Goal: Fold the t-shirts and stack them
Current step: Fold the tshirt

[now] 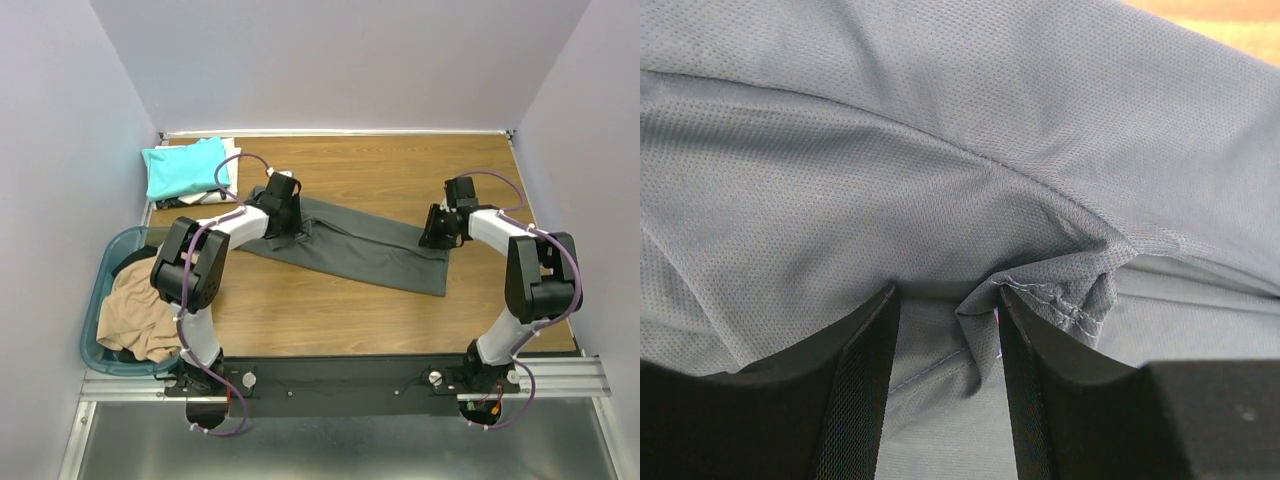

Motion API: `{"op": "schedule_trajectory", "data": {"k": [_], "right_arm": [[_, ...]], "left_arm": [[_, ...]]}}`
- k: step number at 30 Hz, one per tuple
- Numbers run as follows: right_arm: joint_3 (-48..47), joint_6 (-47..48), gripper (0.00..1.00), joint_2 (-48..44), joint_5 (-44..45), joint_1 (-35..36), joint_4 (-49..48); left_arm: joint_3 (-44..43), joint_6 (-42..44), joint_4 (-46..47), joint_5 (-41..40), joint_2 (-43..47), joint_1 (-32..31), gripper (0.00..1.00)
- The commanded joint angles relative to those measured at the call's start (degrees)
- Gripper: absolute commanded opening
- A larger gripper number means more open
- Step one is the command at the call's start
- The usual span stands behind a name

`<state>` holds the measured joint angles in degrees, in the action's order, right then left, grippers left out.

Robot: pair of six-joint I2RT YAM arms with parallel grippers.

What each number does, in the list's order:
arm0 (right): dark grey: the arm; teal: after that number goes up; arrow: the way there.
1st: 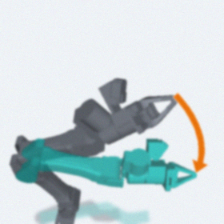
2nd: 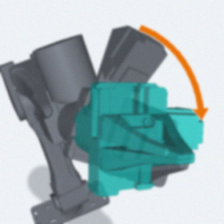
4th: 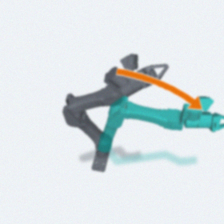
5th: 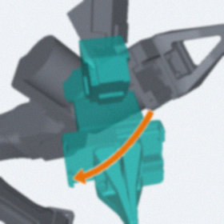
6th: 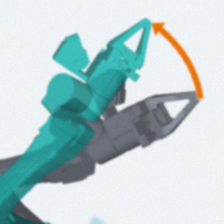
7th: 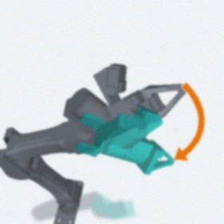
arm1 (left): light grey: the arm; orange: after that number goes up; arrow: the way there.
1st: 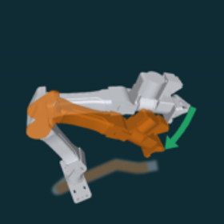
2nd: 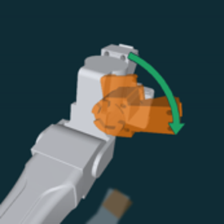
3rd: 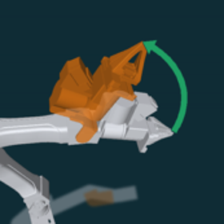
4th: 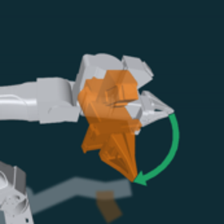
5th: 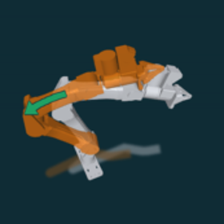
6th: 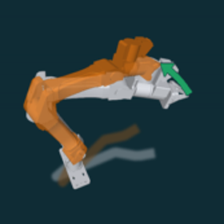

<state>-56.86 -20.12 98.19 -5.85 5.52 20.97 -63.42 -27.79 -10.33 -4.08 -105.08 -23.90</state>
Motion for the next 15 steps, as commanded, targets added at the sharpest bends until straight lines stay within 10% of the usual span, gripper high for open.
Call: {"op": "schedule_trajectory", "data": {"k": [1, 15], "right_arm": [[5.09, -3.43, 0.44, -1.06, -0.74, 0.28, 2.49], [12.56, -11.96, 0.44, -6.25, -3.82, 3.79, 9.52]], "left_arm": [[-2.58, 2.56, -2.06, -1.55, -5.66, 0.26, 0.52], [-17.34, 5.73, -4.53, 0.91, -15.06, 0.08, 0.52]]}}
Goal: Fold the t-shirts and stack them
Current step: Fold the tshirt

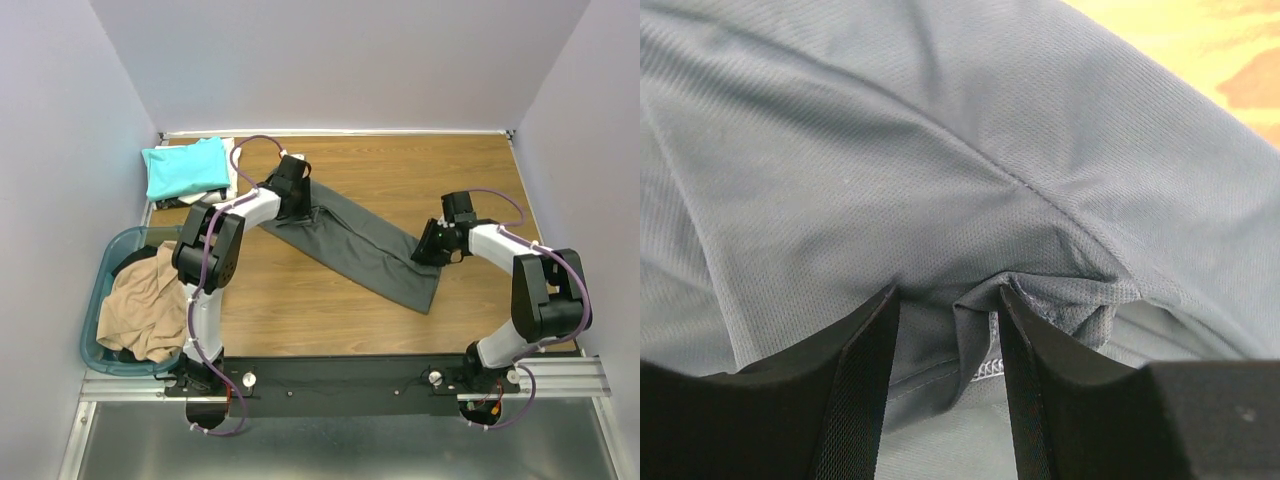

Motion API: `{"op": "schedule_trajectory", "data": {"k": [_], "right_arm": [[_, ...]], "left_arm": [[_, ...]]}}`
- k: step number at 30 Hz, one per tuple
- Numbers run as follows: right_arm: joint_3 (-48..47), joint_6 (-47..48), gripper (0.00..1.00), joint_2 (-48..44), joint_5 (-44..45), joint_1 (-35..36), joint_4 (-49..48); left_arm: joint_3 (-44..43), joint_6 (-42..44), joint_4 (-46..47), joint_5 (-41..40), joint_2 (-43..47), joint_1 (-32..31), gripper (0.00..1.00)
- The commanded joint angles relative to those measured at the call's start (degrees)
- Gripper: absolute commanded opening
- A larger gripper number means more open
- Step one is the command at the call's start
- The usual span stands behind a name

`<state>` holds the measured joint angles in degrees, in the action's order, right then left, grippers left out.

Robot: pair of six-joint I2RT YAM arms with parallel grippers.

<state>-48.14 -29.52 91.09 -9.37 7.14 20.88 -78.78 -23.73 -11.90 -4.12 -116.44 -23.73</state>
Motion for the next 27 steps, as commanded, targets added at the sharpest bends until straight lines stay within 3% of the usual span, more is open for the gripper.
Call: {"op": "schedule_trajectory", "data": {"k": [1, 8, 15, 21, 27], "right_arm": [[4.02, -3.26, 0.44, -0.11, 0.22, 3.57, 10.22], [6.66, -5.81, 0.44, -5.91, 1.02, 7.01, 13.82], [1.83, -3.27, 0.45, -13.47, -0.74, 7.72, 17.26], [0.94, 3.05, 0.47, -15.07, -0.56, 7.98, 14.63], [4.28, 4.12, 0.47, -12.34, -2.76, 8.59, 10.41]], "left_arm": [[-2.86, 1.84, -3.21, 0.87, -5.1, -0.09, 0.52], [-9.18, 3.51, -4.27, 0.87, -6.96, -0.09, 0.52], [-11.22, 4.66, -3.04, 7.1, -2.22, -0.09, 0.53], [-1.65, -0.43, 3.1, 12.47, 8.84, -0.09, 0.53], [6.35, -4.21, 3.46, 13.88, 11.5, -0.09, 0.53]]}}
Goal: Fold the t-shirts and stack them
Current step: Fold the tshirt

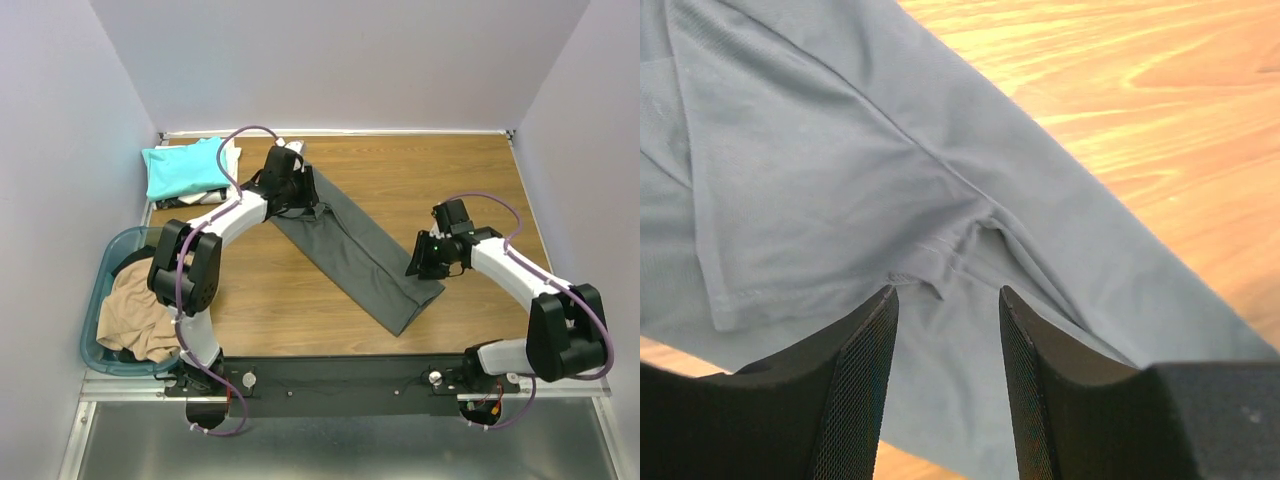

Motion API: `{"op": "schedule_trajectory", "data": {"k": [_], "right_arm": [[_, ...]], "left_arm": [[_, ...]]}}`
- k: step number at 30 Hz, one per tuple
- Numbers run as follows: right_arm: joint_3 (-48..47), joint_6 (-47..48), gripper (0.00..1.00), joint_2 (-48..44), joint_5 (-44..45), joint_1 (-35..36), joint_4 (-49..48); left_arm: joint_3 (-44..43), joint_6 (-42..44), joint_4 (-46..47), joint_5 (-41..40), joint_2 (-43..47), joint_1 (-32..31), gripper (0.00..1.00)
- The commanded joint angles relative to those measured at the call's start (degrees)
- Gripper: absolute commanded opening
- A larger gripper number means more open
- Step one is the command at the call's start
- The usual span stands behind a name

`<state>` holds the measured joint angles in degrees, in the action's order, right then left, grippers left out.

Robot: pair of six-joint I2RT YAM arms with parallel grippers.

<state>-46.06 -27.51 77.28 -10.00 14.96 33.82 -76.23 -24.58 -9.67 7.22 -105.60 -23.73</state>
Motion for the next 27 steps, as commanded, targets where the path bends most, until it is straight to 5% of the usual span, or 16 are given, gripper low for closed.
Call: {"op": "schedule_trajectory", "data": {"k": [1, 13, 27], "right_arm": [[2.73, 2.19, 0.47, 1.74, -2.48, 0.86, -3.06], [7.92, -2.63, 0.47, 4.81, -3.27, 4.63, -4.73], [9.42, -10.55, 0.47, 4.9, -2.83, 17.11, -4.73]], "left_arm": [[4.5, -3.55, 1.15, 2.18, 0.57, -0.09, 0.53], [5.21, -4.16, 1.05, -0.01, -7.33, -0.09, 0.53], [-1.99, -0.83, 1.23, 2.36, -14.46, -0.79, 0.53]]}}
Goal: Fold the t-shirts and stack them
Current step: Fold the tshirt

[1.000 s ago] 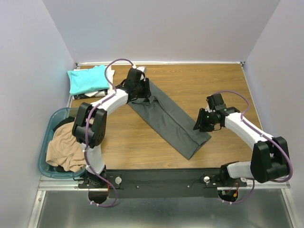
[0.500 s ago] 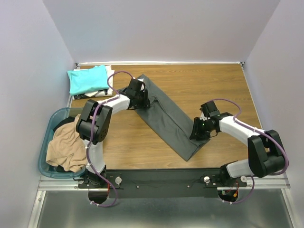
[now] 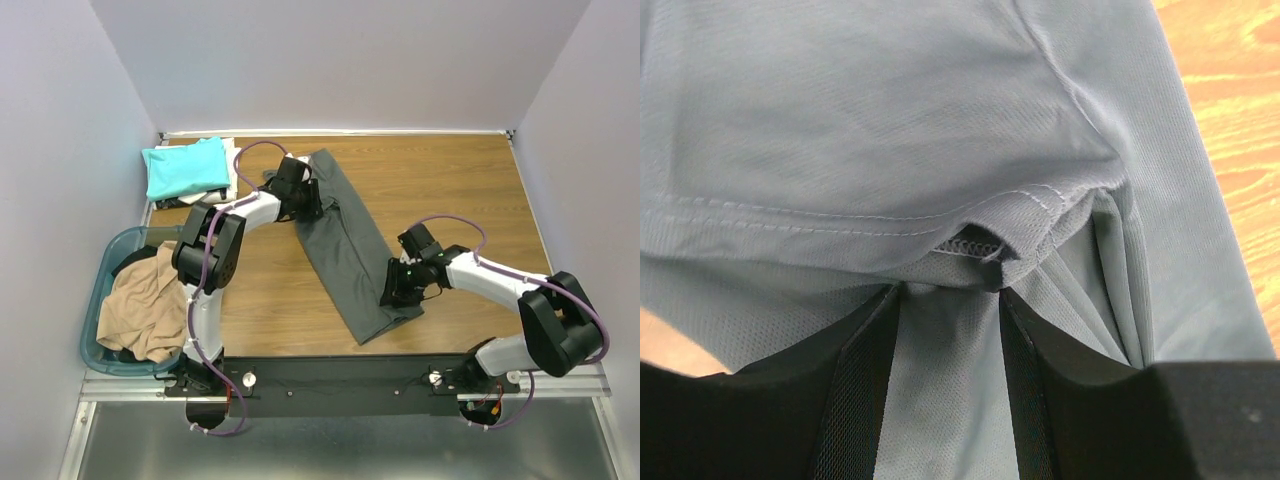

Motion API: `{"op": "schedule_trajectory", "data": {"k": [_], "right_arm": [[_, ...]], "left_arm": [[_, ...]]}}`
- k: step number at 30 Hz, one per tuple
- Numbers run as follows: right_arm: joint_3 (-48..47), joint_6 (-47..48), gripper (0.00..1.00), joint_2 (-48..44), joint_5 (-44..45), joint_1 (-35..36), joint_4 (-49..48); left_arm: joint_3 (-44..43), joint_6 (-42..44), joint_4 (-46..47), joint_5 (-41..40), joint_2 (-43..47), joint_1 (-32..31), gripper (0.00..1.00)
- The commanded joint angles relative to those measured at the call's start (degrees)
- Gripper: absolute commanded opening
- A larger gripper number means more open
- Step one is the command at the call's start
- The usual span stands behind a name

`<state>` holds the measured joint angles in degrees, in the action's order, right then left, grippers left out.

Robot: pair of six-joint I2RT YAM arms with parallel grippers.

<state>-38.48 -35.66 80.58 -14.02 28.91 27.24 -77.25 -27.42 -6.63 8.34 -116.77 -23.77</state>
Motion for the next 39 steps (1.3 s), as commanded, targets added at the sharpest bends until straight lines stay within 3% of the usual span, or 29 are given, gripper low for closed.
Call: {"op": "schedule_trajectory", "data": {"k": [1, 13, 23, 33, 39], "right_arm": [[1.57, -3.27, 0.47, 1.69, 1.36, 4.04, 1.85], [-7.48, -5.3, 0.47, 10.91, 5.49, 16.09, 1.5], [-14.25, -4.6, 0.47, 15.48, 6.29, 17.94, 1.5], [-16.28, -3.45, 0.47, 14.26, 5.59, 18.12, 2.02], [-18.03, -4.5, 0.48, 8.82, 5.58, 18.12, 5.71]], "left_arm": [[-1.58, 2.28, -1.89, 1.68, -3.9, -0.93, 0.53], [-12.74, 5.8, -3.91, 4.84, -11.28, -1.02, 0.53], [-20.91, 6.41, -5.85, 7.13, -15.94, -1.02, 0.53], [-23.82, 6.5, -5.85, 6.25, -11.55, -1.02, 0.55], [-26.81, 6.59, -8.3, 5.38, -4.1, -1.02, 0.55]]}}
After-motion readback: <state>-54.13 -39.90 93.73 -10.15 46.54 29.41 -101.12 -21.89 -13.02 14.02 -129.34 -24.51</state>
